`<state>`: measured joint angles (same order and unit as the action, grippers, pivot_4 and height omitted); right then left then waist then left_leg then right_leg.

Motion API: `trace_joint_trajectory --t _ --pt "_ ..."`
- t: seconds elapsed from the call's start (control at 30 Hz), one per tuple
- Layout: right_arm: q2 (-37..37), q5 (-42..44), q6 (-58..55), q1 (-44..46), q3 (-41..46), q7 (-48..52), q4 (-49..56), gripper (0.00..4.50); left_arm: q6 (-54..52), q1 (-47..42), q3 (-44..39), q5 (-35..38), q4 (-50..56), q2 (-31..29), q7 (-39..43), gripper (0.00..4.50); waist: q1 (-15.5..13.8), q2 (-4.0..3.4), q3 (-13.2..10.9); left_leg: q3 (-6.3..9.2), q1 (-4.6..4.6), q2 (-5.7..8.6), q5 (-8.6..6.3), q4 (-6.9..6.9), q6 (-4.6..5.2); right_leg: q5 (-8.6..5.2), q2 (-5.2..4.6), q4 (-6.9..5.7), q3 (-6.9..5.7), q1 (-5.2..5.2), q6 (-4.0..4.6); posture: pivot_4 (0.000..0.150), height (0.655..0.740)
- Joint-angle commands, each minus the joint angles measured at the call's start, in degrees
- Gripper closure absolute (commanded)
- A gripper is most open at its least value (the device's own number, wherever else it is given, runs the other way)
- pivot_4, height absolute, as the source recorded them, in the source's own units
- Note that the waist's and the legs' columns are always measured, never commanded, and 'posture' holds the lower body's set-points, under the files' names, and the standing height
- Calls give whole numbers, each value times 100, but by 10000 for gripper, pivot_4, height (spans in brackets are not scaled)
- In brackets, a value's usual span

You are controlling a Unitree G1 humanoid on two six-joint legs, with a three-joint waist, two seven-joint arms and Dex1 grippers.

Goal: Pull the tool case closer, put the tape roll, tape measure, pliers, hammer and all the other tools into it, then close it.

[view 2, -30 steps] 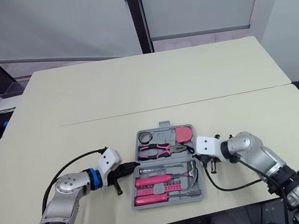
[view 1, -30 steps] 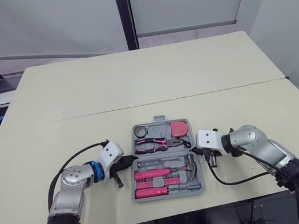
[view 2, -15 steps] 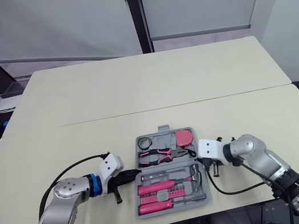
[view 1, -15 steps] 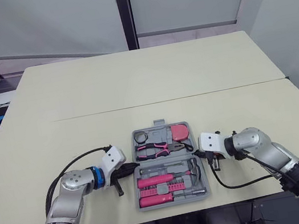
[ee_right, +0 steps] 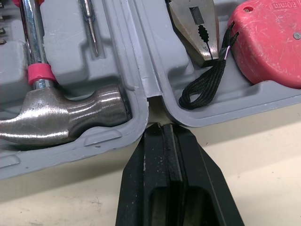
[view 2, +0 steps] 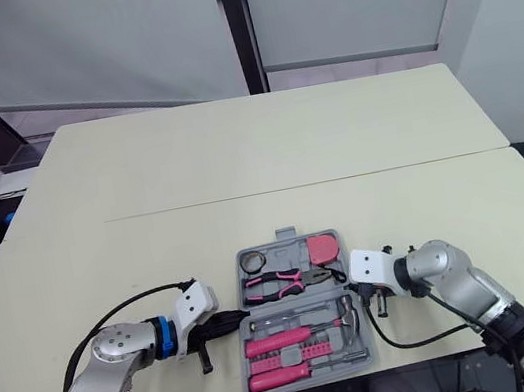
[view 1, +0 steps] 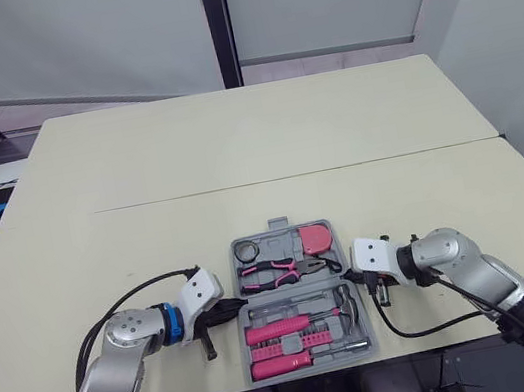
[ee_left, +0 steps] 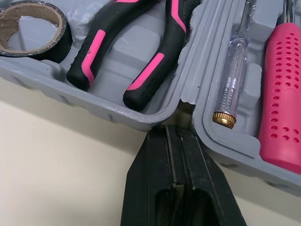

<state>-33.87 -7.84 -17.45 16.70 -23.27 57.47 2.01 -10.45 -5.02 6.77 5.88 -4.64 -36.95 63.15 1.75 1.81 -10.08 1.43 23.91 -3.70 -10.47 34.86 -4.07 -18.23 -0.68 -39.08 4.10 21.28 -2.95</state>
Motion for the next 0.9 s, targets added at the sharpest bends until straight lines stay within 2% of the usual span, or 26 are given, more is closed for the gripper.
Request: trace_joint_trajectory --t 0.03,0.9 --pt "63 130 -33 -48 -169 196 301 45000 46 73 180 23 78 19 38 44825 0 0 0 0 0 0 0 0 0 0 0 0 0 0 0 1500 7400" --pt "-3 62 -71 -24 -118 155 178 45000 180 -49 106 -45 -97 -4 -44 44825 -2 0 1 1 -4 0 0 2 0 0 0 0 0 -5 0 1500 7400"
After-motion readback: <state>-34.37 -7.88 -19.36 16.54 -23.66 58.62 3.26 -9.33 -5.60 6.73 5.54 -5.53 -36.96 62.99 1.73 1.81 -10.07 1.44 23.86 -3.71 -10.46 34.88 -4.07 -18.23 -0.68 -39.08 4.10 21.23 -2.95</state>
